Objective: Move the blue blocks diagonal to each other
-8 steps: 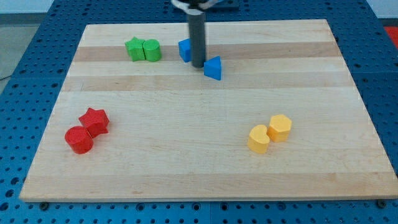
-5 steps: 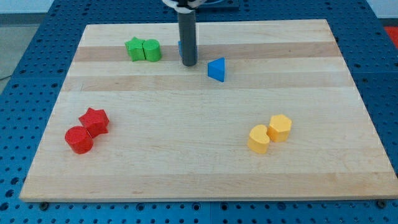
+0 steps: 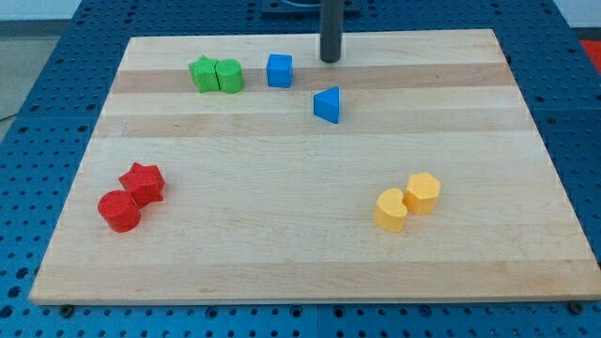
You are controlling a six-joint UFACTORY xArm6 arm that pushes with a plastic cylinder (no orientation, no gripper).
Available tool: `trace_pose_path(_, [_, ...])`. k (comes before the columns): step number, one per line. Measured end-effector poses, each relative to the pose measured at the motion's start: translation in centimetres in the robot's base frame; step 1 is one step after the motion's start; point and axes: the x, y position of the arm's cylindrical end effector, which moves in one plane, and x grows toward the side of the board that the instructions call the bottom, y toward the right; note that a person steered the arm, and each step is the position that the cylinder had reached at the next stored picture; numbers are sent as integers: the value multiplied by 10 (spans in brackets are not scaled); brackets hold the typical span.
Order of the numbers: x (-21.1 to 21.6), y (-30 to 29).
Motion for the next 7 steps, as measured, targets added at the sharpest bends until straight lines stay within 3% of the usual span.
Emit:
trace_pose_path(2, [5,-55])
trace_pose_path(5, [20,-63])
trace_pose_path(6, [-4,-43])
trace_pose_path(7, [3,10])
